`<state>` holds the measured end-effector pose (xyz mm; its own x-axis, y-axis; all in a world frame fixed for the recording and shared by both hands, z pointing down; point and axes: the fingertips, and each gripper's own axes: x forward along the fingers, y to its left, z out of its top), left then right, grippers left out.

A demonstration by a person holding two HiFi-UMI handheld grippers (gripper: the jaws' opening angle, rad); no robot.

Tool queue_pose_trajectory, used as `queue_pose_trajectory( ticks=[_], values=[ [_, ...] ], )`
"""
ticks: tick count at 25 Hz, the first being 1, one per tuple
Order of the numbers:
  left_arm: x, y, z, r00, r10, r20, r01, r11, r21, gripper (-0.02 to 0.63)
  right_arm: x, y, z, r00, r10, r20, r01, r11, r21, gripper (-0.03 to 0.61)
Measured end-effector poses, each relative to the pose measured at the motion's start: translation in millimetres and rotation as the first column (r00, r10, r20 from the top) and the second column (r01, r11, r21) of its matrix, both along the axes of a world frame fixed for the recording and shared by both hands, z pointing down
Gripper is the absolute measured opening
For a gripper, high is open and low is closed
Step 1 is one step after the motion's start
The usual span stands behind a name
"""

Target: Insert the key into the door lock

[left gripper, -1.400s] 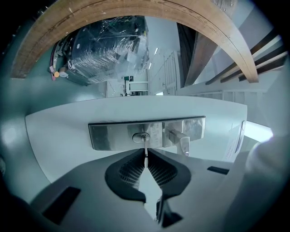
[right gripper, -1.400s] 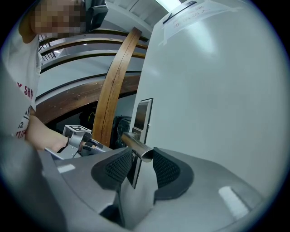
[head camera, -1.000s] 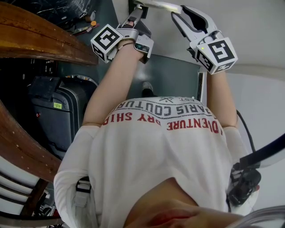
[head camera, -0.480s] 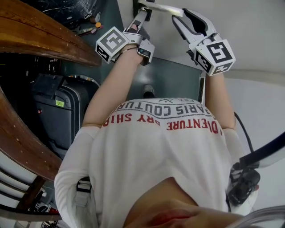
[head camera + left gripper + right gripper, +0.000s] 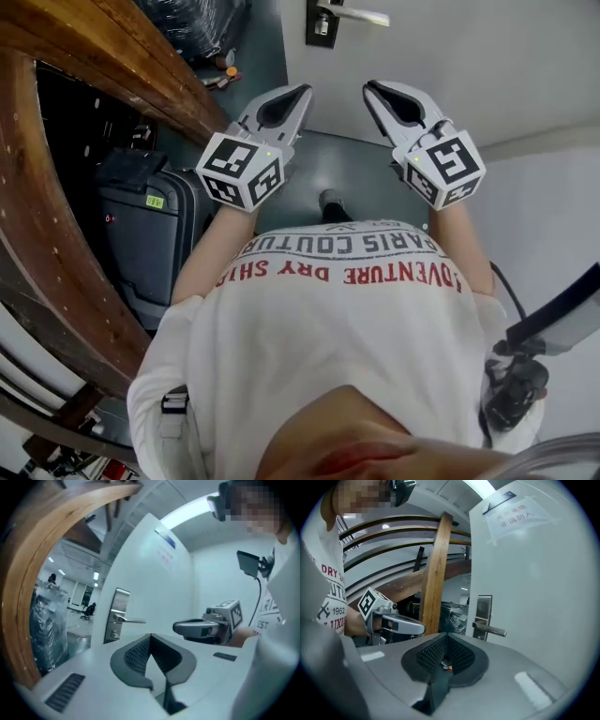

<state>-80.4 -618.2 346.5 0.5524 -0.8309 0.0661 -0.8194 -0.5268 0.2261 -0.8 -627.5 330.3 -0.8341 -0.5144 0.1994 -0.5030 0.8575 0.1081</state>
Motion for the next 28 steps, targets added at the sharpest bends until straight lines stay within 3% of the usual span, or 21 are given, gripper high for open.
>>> queue_pose_trajectory(
  ticks=[5, 8, 11, 18, 22, 28],
  values=[
    [24, 131, -12, 0.978, 0.151, 0.142, -0.159, 0.986, 0.049, 0.002, -1, 132, 14, 1.0, -0.013, -0.012, 0.013, 0.999, -0.036, 0.002],
    [34, 181, -17, 0.968, 0.195, 0.16, -0.204, 0.978, 0.042, 0.002, 4, 187, 29, 0.999, -0.014, -0.03, 0.011, 0.996, -0.093, 0.002],
    [40, 221, -25, 0.963, 0.217, 0.159, -0.224, 0.974, 0.028, 0.002, 13, 225, 25, 1.0, -0.013, -0.018, 0.01, 0.99, -0.138, 0.002],
    [60, 307, -46, 0.97, 0.162, 0.18, -0.173, 0.984, 0.049, 0.002, 33, 305, -3, 0.999, -0.045, 0.002, 0.045, 0.995, -0.091, 0.002],
    [98, 375, -39, 0.972, 0.161, 0.172, -0.172, 0.984, 0.048, 0.002, 74, 375, 6, 0.999, -0.045, 0.013, 0.046, 0.995, -0.09, 0.002],
    [193, 520, -10, 0.973, 0.185, 0.141, -0.188, 0.982, 0.013, 0.002, 172, 517, 34, 1.0, -0.01, 0.023, 0.012, 0.994, -0.11, 0.002]
  ],
)
